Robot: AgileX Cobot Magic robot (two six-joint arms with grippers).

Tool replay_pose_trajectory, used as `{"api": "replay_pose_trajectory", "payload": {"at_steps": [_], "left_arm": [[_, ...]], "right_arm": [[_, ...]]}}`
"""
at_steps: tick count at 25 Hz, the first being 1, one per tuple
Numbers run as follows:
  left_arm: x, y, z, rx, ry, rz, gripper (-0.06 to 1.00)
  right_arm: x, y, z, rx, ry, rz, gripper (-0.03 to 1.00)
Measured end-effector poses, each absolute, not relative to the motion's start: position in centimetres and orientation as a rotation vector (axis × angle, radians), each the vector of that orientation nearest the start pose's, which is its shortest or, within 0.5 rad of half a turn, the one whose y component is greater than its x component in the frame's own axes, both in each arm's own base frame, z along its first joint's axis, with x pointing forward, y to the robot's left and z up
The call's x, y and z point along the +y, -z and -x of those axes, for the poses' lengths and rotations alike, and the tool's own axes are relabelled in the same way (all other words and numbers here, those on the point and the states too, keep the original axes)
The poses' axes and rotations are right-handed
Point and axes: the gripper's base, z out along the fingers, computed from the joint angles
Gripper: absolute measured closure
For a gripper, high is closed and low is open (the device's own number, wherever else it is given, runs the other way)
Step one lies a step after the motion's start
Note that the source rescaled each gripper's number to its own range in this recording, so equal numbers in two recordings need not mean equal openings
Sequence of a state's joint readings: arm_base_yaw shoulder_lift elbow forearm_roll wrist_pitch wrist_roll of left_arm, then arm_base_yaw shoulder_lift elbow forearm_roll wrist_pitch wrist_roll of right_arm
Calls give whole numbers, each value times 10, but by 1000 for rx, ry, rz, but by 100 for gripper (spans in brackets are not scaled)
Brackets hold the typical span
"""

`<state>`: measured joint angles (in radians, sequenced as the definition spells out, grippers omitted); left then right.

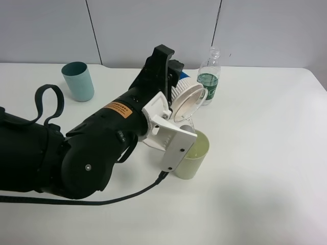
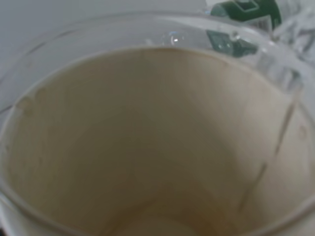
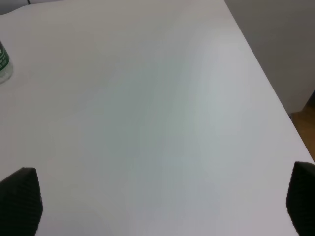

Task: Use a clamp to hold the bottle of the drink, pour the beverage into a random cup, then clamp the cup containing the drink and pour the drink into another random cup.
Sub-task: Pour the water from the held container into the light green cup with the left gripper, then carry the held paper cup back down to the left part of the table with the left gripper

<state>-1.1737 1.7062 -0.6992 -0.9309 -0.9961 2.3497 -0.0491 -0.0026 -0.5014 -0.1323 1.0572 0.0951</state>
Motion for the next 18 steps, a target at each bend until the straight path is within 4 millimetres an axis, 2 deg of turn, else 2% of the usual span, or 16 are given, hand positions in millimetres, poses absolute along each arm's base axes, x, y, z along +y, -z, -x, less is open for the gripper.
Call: {"api": "replay_pose_trajectory", "payload": {"at_steps": [7,18], "left_arm": [[-265,-202,-177,642,-1137,-1696,89],[-269,-209,-176,526,-1194,-1652,89]], "right_arm": [[-10,-279,6,2026,129,-153,-3],[-10,-279,6,2026,129,-153,-3]]}}
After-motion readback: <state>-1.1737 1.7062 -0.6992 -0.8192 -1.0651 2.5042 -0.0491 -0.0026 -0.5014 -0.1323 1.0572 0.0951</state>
